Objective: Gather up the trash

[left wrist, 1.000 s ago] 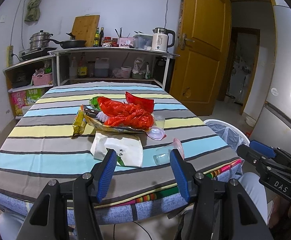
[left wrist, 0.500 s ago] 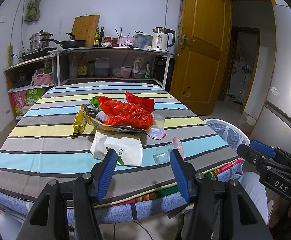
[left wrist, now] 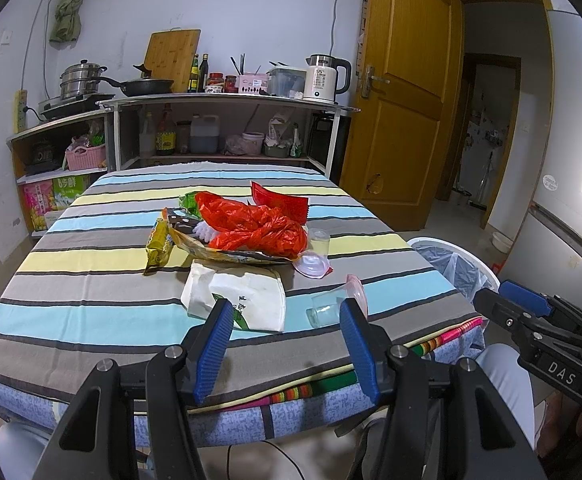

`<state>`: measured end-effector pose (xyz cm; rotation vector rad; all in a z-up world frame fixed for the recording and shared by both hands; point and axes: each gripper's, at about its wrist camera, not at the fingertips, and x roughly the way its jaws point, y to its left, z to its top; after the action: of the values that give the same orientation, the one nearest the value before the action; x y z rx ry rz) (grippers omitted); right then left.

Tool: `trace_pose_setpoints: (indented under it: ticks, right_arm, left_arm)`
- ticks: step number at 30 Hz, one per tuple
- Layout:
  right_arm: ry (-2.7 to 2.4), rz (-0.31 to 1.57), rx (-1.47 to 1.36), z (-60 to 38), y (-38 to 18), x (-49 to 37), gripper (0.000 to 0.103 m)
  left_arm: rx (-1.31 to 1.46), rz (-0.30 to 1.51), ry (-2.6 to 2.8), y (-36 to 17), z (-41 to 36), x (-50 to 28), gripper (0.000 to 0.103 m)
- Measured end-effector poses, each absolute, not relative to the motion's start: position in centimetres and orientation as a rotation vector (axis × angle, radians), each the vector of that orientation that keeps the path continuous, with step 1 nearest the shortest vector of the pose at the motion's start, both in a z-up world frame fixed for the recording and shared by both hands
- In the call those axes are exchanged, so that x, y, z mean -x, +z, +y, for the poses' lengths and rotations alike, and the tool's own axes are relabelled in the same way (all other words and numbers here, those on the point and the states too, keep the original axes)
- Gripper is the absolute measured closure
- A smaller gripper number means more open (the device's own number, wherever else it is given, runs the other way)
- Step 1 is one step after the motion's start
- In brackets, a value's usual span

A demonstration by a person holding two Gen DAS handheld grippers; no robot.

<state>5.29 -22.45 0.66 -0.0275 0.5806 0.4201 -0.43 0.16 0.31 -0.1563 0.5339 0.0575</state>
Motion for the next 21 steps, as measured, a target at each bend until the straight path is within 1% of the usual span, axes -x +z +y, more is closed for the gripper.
trace_pose_setpoints:
  ticks: [21]
  right_arm:
    - [0.449, 0.605, 0.039, -21.6, -0.3, -6.2, 0.048]
  left_arm:
    - [0.159, 0.574, 0.104, -0.6, 1.5, -0.7, 0.048]
